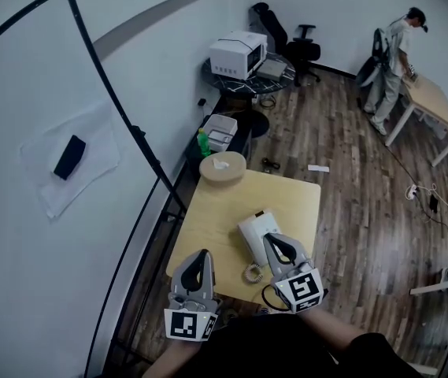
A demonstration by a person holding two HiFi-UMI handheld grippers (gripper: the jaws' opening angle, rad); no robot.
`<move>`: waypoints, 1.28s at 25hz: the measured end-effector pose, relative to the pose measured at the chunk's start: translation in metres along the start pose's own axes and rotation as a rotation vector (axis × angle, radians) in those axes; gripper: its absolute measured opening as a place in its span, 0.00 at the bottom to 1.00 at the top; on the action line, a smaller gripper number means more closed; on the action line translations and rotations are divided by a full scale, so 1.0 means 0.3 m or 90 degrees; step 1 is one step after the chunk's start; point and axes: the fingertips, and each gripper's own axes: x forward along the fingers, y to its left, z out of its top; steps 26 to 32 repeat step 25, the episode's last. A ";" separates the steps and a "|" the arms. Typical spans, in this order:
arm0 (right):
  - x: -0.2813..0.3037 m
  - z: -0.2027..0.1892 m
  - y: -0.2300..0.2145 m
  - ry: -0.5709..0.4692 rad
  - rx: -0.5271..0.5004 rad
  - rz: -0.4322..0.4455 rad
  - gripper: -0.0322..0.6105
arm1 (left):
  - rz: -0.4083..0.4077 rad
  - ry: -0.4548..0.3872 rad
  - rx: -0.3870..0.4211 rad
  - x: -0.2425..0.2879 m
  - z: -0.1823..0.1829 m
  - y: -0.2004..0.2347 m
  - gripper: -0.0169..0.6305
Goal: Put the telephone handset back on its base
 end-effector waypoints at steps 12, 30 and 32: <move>-0.016 0.016 -0.006 -0.004 -0.005 -0.009 0.06 | 0.003 0.000 -0.003 -0.007 0.007 0.004 0.03; -0.016 0.004 0.017 0.012 -0.014 -0.012 0.06 | -0.005 0.001 -0.015 -0.019 0.000 0.016 0.03; -0.016 0.004 0.017 0.012 -0.014 -0.012 0.06 | -0.005 0.001 -0.015 -0.019 0.000 0.016 0.03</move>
